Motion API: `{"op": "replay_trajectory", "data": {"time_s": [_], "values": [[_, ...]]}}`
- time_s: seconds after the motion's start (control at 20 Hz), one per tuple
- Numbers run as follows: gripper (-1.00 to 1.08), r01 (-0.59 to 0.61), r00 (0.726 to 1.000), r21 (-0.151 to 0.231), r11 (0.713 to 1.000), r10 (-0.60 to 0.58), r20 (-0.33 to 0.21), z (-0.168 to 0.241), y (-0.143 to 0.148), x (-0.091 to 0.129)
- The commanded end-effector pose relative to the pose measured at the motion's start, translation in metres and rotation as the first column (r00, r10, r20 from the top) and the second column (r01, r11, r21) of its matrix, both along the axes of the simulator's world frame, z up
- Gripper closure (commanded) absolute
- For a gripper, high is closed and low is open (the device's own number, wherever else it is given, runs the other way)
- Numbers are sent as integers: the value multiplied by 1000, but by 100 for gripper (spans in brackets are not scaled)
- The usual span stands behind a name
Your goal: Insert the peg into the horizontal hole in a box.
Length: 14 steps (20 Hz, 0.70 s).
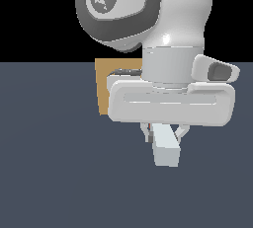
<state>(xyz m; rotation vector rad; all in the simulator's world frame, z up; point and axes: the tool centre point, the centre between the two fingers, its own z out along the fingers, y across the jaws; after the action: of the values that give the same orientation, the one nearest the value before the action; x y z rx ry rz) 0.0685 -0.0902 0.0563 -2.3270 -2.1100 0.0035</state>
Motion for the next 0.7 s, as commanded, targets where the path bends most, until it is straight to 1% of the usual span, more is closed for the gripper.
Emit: {"op": "replay_trajectory", "data": {"time_s": [0.0,0.15,0.3,0.5,0.65], "values": [[108,-96,995,-1,995,96,3,7,28,5],[108,-199,980,0,980,199,2,13,60,5],[108,-273,962,0,962,273,2,18,83,3],[108,-329,944,1,944,329,2,21,101,0],[108,-341,940,1,940,341,2,22,105,-1]]}}
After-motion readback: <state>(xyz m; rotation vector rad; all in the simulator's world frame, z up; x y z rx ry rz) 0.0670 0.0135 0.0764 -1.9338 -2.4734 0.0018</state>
